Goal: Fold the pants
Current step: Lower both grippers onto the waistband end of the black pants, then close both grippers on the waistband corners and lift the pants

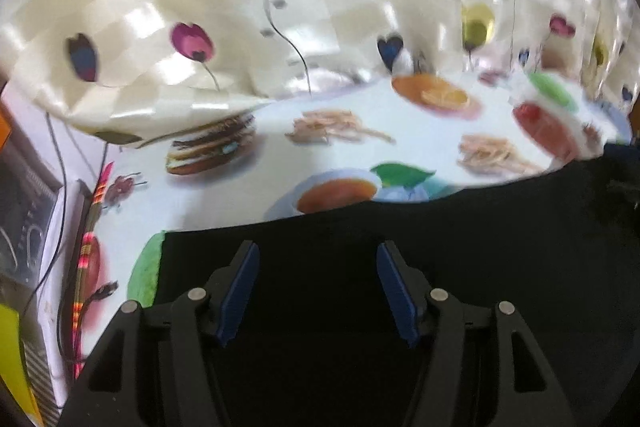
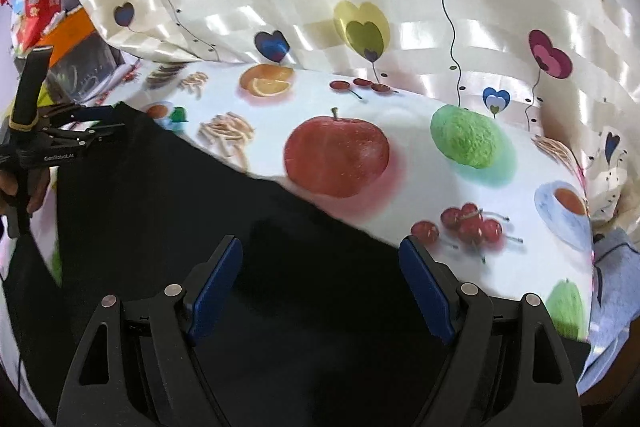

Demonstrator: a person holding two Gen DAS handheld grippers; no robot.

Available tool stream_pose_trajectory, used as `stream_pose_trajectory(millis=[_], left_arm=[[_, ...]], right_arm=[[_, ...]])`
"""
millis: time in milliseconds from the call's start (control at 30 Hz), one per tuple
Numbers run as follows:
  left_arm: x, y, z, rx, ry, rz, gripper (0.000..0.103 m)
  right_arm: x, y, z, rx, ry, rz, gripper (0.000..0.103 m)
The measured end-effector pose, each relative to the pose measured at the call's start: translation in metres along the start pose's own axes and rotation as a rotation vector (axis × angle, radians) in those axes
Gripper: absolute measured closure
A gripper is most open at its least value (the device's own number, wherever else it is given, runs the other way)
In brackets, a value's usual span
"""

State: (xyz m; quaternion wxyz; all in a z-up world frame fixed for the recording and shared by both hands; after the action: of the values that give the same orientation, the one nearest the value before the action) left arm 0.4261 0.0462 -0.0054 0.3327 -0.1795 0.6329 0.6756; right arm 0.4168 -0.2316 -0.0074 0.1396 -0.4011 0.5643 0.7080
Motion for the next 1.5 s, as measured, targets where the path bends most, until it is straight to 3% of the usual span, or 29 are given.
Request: stream_pose_trajectory(millis=[200, 267, 300, 400, 433, 467, 567, 767, 967, 1133, 1333, 1500], left_arm=[[0.009, -0.001, -0.001, 0.003, -0.002, -0.094, 0.031], [0.009, -0.002, 0.001, 0.011, 0.026, -0.081, 0.033], [0.008, -0.003, 0.002, 0.024, 0.044, -0.071, 0.035], [0.009, 0.002, -0.012, 0.065, 0.0, -0.084, 0.069], [0.009, 0.004, -0.021, 0.069, -0.028, -0.091, 0.089], [0.009, 0.005, -0.029, 0.059, -0.053, -0.093, 0.099], [0.009, 0.006, -0.046, -0.023, -0.112, -0.103, 0.1], [0.01, 0.026, -0.033, -0.033, -0.078, -0.156, 0.101], [0.016, 0.095, -0.024, 0.008, -0.008, -0.279, 0.101], [0.043, 0.163, -0.02, 0.05, 0.063, -0.372, 0.101], [0.099, 0.216, -0.028, 0.117, 0.151, -0.389, 0.101], [0.156, 0.235, -0.038, 0.168, 0.223, -0.327, 0.101]], right_arm=[[0.007, -0.013, 0.002, -0.007, 0.053, 0.039, 0.022], [0.008, -0.012, 0.003, -0.011, 0.059, 0.039, 0.023], [0.008, -0.012, 0.003, -0.015, 0.062, 0.039, 0.03], [0.005, -0.009, 0.007, -0.007, 0.067, 0.033, 0.095], [0.005, -0.009, 0.01, 0.009, 0.093, 0.031, 0.095], [0.005, -0.009, 0.015, 0.026, 0.123, 0.028, 0.095], [0.005, -0.009, 0.017, 0.048, 0.132, 0.029, 0.096], [0.0, 0.017, 0.028, 0.079, 0.165, -0.034, 0.097], [0.002, 0.073, 0.046, 0.076, 0.174, -0.133, 0.097], [0.022, 0.131, 0.068, 0.073, 0.172, -0.208, 0.097], [0.084, 0.188, 0.111, 0.065, 0.18, -0.238, 0.097], [0.157, 0.199, 0.139, 0.031, 0.119, -0.169, 0.096]])
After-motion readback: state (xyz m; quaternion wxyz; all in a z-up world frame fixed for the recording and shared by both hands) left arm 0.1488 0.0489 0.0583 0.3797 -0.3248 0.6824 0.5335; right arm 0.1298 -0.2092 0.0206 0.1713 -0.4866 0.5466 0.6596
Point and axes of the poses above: each gripper's, at about its wrist camera, not at the fingertips, and y roughly against the way its jaws point, z to its left, x to its underside, the point moved 2 cm from there along -y, roughly the way its jaws point, and after that the axes turned 9 degrees about -z, right-handed, at the moved point
